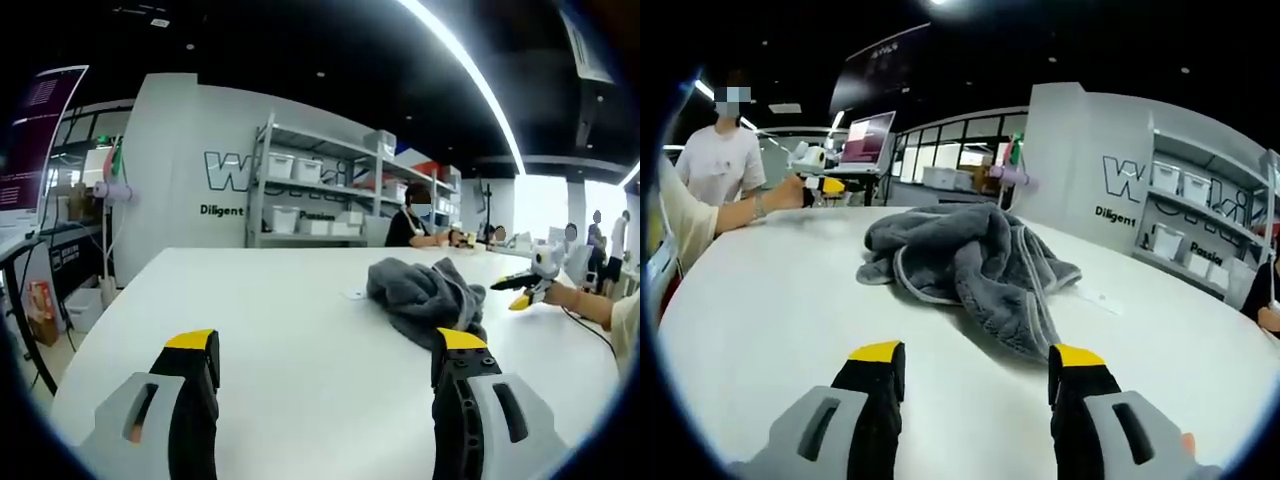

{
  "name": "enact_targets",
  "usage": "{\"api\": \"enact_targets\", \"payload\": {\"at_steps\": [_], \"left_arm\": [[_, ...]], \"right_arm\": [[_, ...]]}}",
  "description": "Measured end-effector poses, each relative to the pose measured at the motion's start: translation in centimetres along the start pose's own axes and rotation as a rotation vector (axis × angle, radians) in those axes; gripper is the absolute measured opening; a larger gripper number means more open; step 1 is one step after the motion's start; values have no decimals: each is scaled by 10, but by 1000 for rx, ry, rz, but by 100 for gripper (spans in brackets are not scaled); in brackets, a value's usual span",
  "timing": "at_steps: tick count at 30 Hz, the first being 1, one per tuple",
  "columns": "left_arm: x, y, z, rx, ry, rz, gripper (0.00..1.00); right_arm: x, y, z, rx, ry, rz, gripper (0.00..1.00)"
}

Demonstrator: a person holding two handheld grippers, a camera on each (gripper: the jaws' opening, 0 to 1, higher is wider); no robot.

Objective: Fold the towel on the table until its edges align and the towel forms a compact rectangular stack.

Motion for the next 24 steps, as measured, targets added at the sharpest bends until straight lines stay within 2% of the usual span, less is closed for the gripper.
{"api": "enact_targets", "payload": {"at_steps": [7, 10, 16, 19, 24], "left_arm": [[0, 1, 0, 3, -3, -3, 86], [-1, 1, 3, 10, -7, 4, 86], [-1, 0, 10, 23, 1, 5, 86], [-2, 0, 10, 23, 3, 7, 86], [-3, 0, 10, 24, 2, 7, 86]], "right_arm": [[-4, -1, 4, 6, -2, 26, 40], [-5, 4, 6, 8, -1, 35, 37], [-5, 22, -1, -20, -113, 3, 29], [-2, 30, -5, -23, -200, -39, 26], [-2, 38, -6, -9, -260, -48, 21]]}}
Point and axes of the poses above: the point that each gripper's makers call its tool centre point, and the gripper's own axes: y roughly forward along the fingers, z roughly to its right, x roughly out of its underside, the point moved 7 cm from there along -y, roughly backward along the fingers, and after that the axes turned 13 degrees about z, right-handed, at the moved point
